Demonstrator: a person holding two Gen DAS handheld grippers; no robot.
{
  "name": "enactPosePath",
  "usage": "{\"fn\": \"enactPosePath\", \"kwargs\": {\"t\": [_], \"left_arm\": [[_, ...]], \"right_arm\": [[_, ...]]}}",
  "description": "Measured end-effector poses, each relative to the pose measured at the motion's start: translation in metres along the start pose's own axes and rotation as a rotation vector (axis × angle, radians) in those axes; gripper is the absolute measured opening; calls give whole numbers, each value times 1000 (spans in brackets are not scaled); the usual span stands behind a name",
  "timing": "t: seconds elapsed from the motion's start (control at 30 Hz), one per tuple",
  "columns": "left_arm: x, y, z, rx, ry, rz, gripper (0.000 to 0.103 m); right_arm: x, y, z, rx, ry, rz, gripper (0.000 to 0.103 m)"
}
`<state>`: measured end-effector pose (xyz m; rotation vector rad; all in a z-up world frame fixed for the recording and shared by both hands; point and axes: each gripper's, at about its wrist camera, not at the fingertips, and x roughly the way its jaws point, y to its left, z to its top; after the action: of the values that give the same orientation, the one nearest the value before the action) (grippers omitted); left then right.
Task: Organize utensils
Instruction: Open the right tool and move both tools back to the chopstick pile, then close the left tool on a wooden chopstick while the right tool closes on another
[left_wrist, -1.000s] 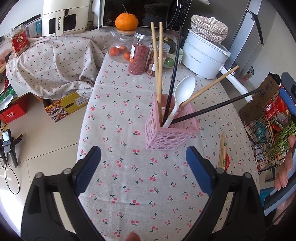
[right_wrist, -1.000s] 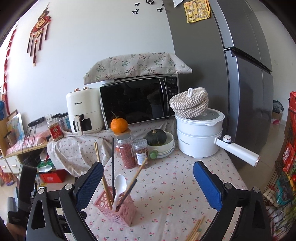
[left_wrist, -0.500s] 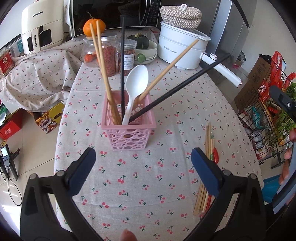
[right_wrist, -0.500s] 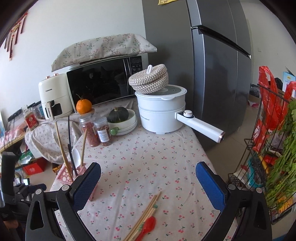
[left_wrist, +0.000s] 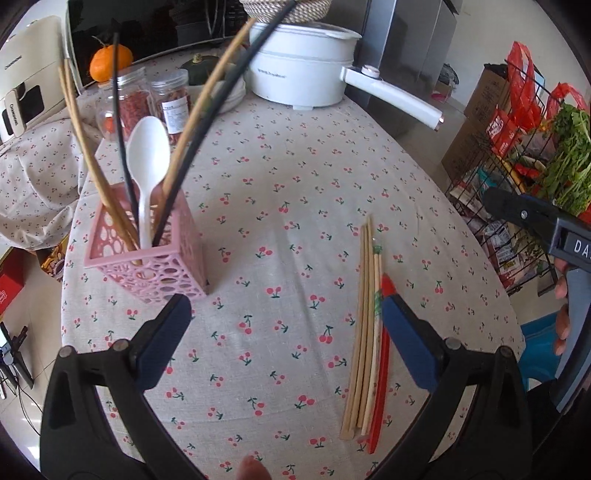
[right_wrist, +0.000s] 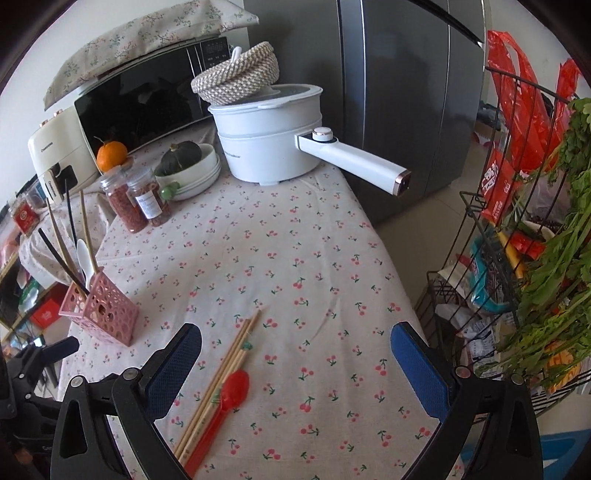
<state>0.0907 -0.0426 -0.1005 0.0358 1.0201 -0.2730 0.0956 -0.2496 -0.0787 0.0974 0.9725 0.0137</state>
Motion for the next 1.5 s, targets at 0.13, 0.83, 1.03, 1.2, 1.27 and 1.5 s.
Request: {"fn": "enactPosePath", "kwargs": {"t": [0.13,0.83,1.03,1.2,1.27,1.5], "left_arm": [[16,-13,9,49,76,5,102],[109,-49,39,-52,315,-206,17],[119,-56,41,-43,338,-207,16],[119,-61,40,-2,366,-187,16],[120,-61,40,27,364,-148,15],[114,-57,35,69,324,-39,6]], "right_arm": [[15,-12,0,21,68,-4,103],[45,-59,9,199,203,63,103],[45,-64,10,227,206,82,103],[48,-61,8,220,219,81,103],[49,-59,7,211,226,80,103],[64,-44,2,136,283,66,103]]}}
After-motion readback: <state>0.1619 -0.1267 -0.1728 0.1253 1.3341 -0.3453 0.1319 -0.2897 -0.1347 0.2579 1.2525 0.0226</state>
